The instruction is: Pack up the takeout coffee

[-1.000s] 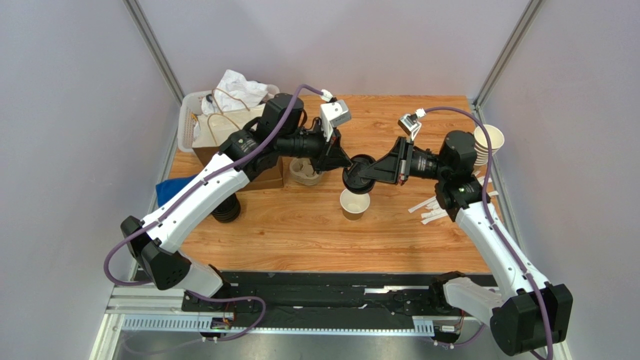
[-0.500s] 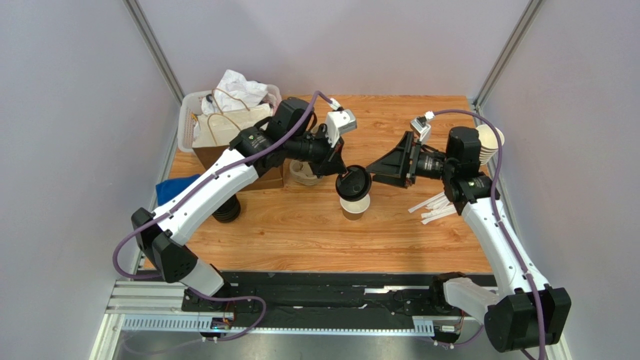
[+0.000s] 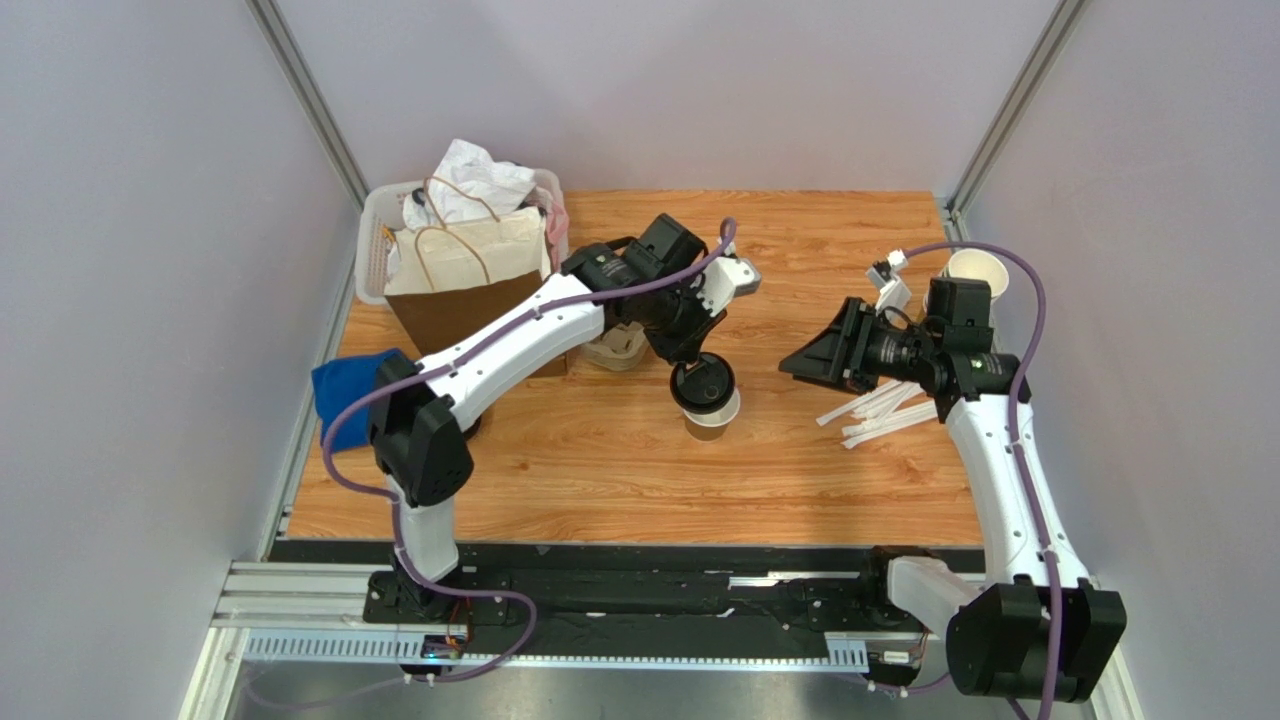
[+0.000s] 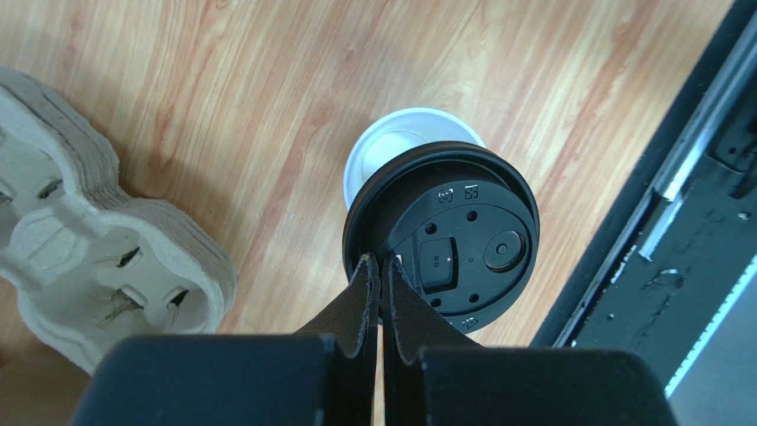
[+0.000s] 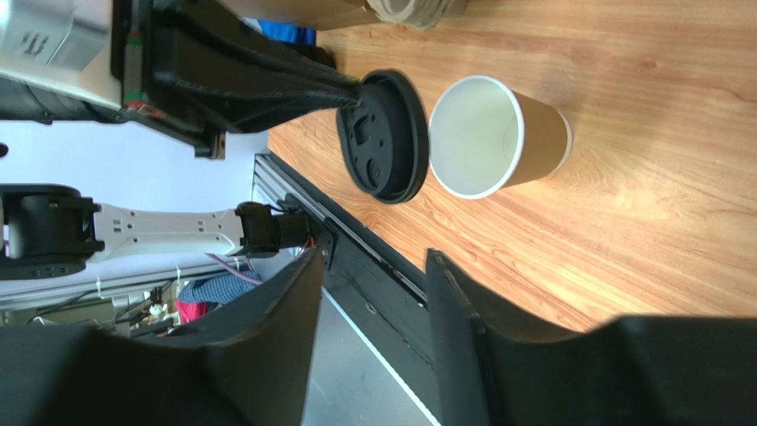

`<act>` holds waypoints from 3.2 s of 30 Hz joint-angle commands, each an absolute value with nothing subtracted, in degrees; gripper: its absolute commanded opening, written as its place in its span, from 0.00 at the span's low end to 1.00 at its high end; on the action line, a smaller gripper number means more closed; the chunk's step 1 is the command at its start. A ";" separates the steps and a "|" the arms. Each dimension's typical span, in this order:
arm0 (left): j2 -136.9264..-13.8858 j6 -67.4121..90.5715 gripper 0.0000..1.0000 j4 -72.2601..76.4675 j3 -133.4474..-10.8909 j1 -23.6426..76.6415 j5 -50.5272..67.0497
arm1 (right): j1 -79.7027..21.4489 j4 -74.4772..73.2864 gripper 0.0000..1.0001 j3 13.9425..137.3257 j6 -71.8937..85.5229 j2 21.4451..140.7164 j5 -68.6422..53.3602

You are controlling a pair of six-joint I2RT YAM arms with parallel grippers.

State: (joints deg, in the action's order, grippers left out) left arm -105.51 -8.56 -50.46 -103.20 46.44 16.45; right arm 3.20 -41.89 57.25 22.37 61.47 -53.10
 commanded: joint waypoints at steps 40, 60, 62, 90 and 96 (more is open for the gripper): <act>-116.72 -7.65 0.00 -48.17 -105.65 48.52 13.54 | -2.02 -28.13 0.40 47.29 28.21 69.61 -58.54; -117.77 -7.82 0.00 -48.52 -106.00 48.52 13.71 | -5.27 -27.51 0.27 48.86 27.51 74.00 -57.92; -117.77 -7.73 0.00 -48.52 -105.82 48.52 13.89 | -6.15 -27.33 0.26 49.48 27.25 74.70 -57.75; -115.67 -5.63 0.07 -46.94 -103.19 47.29 15.90 | -11.60 -17.31 0.14 53.96 34.54 96.15 -58.36; -106.02 -4.31 0.38 -44.83 -99.59 42.81 24.94 | -11.34 -18.11 0.11 54.05 34.02 98.26 -58.80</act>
